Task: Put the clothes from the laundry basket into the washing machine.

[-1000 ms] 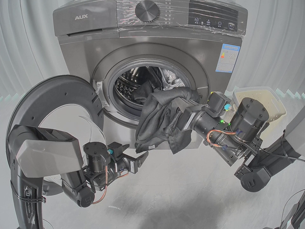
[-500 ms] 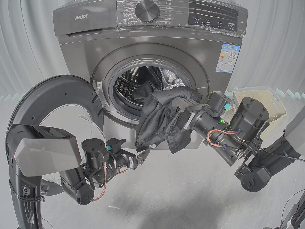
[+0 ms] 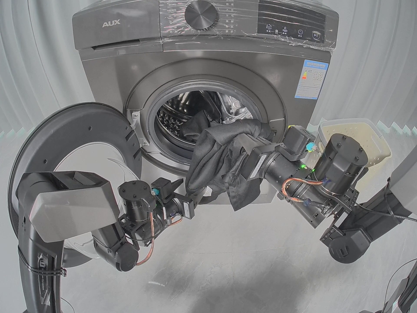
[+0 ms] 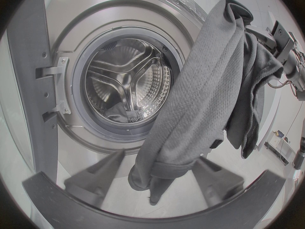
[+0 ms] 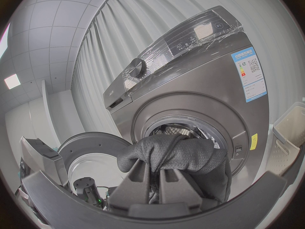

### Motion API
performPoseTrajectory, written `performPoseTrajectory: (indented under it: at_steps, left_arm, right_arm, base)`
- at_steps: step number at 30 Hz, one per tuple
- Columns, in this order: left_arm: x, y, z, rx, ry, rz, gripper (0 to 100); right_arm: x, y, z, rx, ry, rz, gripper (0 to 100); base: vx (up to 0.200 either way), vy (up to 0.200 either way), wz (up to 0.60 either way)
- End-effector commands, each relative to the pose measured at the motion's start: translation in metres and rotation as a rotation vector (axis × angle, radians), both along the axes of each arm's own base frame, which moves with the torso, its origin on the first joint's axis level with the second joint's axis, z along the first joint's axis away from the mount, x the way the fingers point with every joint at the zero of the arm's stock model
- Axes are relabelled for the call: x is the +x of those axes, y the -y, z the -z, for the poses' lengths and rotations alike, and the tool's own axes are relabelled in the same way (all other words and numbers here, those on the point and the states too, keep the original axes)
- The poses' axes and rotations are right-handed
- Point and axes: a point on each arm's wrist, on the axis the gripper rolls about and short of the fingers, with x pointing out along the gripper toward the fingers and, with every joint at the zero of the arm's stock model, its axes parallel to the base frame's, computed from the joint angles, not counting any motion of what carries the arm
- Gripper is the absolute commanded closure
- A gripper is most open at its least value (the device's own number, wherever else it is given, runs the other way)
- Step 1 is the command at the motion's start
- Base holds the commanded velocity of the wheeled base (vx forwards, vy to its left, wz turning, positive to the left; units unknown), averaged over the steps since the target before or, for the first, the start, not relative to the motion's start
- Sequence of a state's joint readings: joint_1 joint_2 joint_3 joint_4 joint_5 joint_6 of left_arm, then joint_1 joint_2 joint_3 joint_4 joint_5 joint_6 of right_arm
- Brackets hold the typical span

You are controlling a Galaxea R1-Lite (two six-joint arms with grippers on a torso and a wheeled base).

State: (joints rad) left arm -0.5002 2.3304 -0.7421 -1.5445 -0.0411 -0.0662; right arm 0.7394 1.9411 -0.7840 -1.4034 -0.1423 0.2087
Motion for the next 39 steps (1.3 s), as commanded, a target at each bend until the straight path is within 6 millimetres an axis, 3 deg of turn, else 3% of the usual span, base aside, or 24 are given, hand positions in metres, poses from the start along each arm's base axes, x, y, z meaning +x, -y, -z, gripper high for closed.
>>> performPoseTrajectory:
  at_steps: [1,10,17,23,28,34,35,39]
  left_arm:
    - [0.004,0.004,0.008,0.003,-0.005,0.003,100]
    - [0.003,0.003,0.001,-0.002,0.010,0.005,100]
    - [-0.028,-0.003,-0.049,-0.043,0.080,0.039,100]
    - [-0.047,-0.013,-0.070,-0.060,0.104,0.048,100]
    - [-0.064,-0.011,-0.051,-0.013,0.020,0.092,100]
    - [-0.060,-0.009,-0.016,0.048,-0.074,0.091,100]
    - [-0.059,-0.008,-0.012,0.054,-0.084,0.091,0]
    - [-0.051,-0.006,0.003,0.069,-0.113,0.077,0]
  right_arm:
    - [0.000,0.000,0.000,-0.001,-0.001,-0.001,100]
    - [0.000,0.000,0.001,-0.001,0.000,-0.001,100]
    - [0.006,0.003,0.004,-0.009,-0.006,0.018,100]
    - [0.007,0.003,0.007,-0.017,-0.012,0.021,100]
    - [0.008,0.002,0.008,-0.017,-0.012,0.021,100]
    - [0.007,0.003,0.008,-0.017,-0.012,0.021,100]
    - [0.007,0.002,0.007,-0.017,-0.010,0.020,100]
    - [0.005,0.002,0.006,-0.015,-0.008,0.016,100]
  base:
    - [0.000,0.000,0.00]
    - [0.000,0.000,0.00]
    - [0.000,0.000,0.00]
    - [0.000,0.000,0.00]
    - [0.000,0.000,0.00]
    - [0.000,0.000,0.00]
    - [0.000,0.000,0.00]
    - [0.000,0.000,0.00]
